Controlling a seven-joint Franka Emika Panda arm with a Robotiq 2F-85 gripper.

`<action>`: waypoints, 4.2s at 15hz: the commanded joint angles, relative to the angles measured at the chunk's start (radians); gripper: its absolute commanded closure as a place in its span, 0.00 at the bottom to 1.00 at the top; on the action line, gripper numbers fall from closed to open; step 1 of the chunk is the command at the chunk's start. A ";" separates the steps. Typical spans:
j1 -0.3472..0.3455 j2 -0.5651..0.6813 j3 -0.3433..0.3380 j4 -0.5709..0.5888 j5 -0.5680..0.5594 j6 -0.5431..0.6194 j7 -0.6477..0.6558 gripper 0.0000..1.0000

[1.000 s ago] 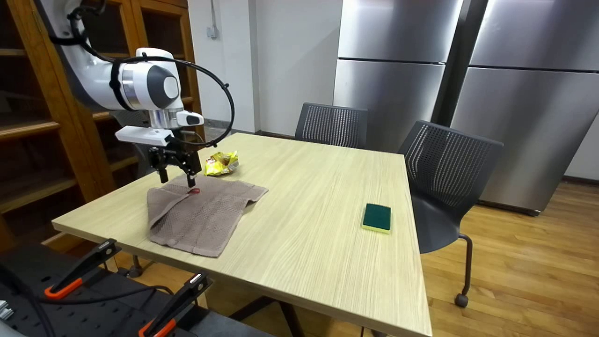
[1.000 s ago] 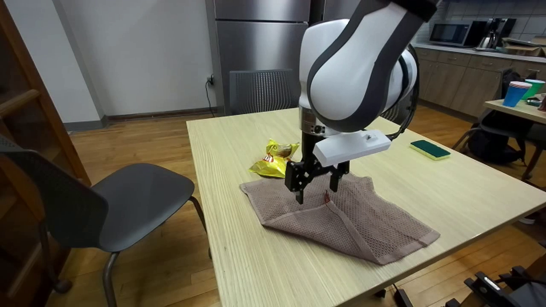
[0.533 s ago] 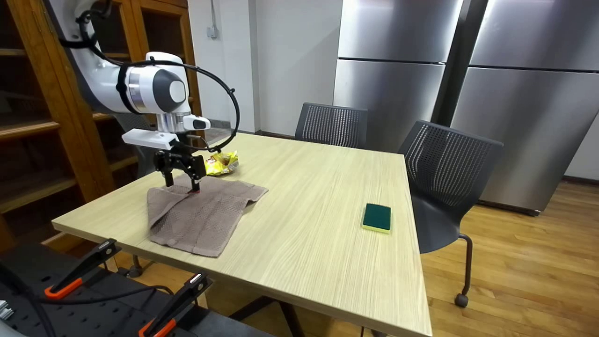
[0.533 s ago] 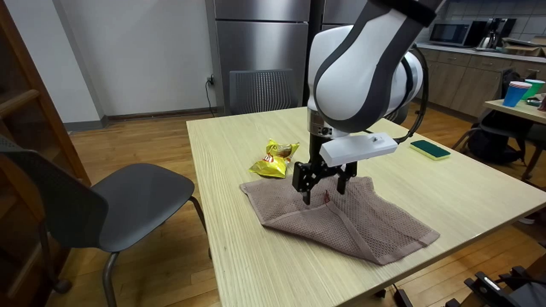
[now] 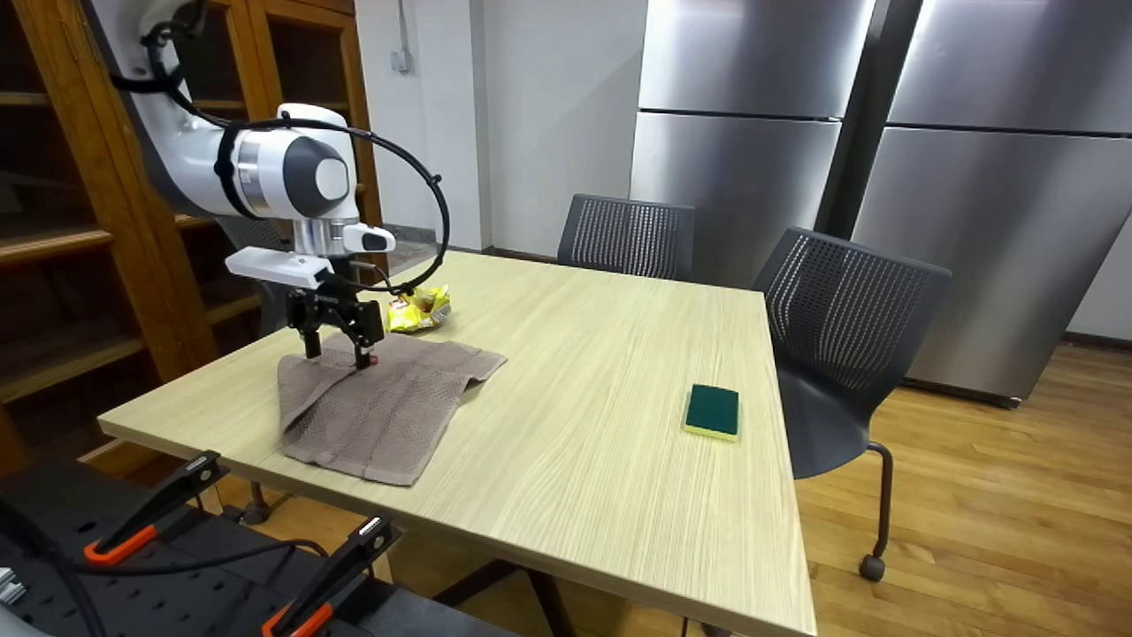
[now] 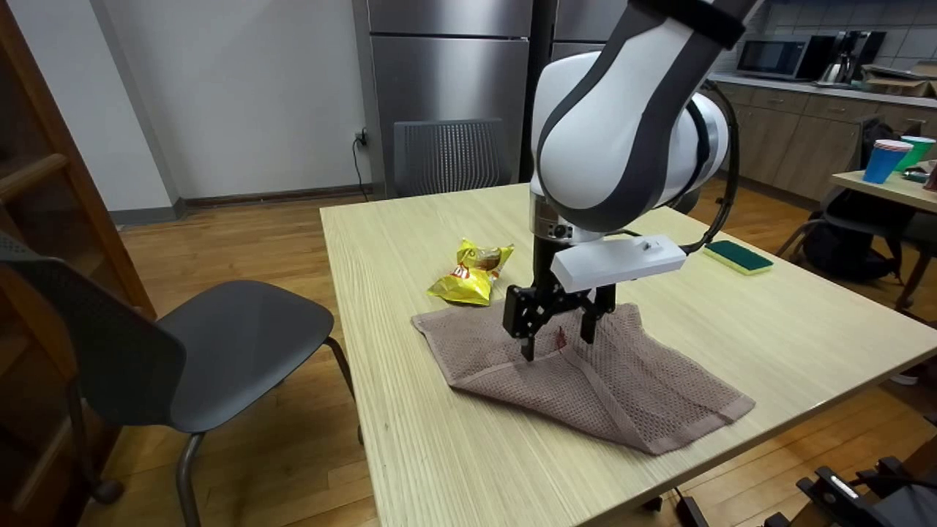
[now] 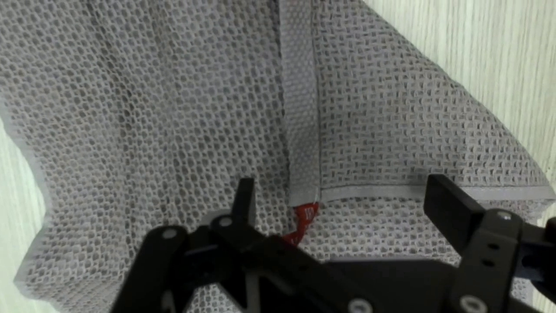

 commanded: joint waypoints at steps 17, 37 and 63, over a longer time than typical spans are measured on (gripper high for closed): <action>-0.025 -0.041 0.035 -0.037 0.040 -0.017 -0.034 0.99; -0.007 -0.105 0.186 -0.150 0.034 -0.029 -0.182 0.99; -0.001 -0.089 0.228 -0.142 0.032 -0.075 -0.255 0.30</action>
